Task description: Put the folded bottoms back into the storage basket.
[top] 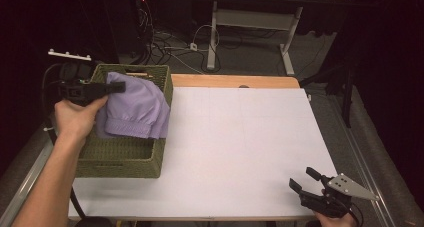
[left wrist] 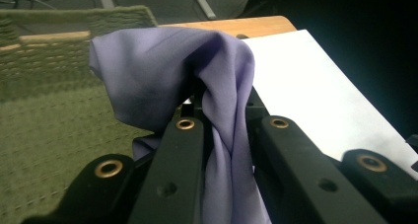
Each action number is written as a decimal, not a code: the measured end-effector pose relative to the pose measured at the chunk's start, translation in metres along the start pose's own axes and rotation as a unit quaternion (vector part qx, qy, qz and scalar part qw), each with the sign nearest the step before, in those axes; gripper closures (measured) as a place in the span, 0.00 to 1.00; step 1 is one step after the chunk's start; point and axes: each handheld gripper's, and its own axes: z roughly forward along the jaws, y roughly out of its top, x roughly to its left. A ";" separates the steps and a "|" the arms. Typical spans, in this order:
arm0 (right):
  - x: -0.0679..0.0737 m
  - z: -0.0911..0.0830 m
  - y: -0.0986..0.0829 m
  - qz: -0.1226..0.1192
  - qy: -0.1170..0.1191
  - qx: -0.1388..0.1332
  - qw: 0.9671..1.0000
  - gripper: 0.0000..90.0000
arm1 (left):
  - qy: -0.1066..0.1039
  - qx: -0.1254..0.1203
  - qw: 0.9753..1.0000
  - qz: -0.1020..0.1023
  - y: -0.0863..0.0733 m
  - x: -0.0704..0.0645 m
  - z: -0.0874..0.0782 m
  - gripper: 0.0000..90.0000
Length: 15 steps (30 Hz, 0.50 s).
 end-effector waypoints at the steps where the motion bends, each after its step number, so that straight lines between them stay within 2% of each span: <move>1: 0.000 0.000 0.000 0.001 0.000 0.001 1.000 0.28 | 0.002 -0.002 1.000 -0.001 -0.001 0.002 -0.002 0.92; 7: 0.000 0.000 0.000 0.001 -0.002 0.000 1.000 0.28 | 0.015 -0.005 1.000 -0.009 -0.004 0.014 -0.007 0.92; 15: 0.000 0.000 0.000 0.001 -0.001 0.001 1.000 0.28 | 0.027 -0.005 0.999 -0.015 -0.006 0.022 -0.005 0.91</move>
